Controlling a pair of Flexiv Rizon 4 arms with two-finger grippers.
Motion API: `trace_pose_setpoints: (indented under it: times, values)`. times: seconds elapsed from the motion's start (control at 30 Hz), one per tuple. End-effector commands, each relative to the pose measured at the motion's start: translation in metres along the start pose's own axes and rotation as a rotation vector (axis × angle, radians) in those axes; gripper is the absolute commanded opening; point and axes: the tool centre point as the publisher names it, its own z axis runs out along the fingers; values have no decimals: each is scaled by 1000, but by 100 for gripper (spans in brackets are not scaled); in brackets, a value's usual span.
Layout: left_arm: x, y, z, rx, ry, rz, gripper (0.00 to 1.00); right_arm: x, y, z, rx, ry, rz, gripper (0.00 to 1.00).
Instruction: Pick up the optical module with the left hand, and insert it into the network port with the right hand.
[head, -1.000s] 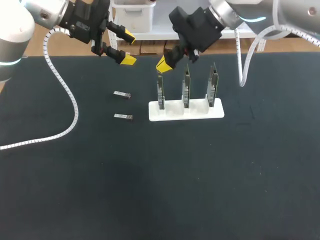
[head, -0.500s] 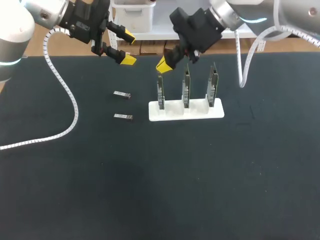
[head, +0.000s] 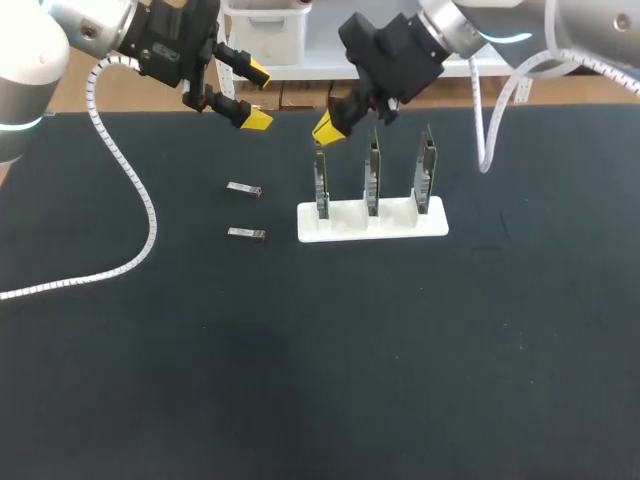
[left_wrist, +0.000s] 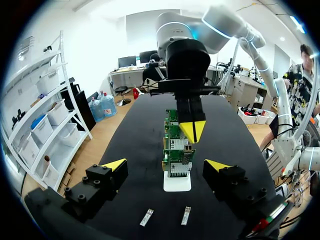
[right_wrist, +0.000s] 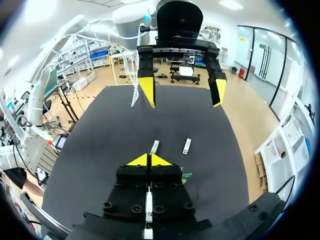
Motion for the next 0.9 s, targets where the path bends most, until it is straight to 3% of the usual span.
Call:
trace_pose_setpoints:
  times: [0.03,0.53,0.9]
  values:
    - [-1,1,0,3,7,-3,100,1,-1,1,-5,-5,4,0]
    - [-1,1,0,3,7,-3,100,-8,0,-5,5,4,-24,0]
    - [-1,1,0,3,7,-3,100,1,0,2,-13,-5,4,0]
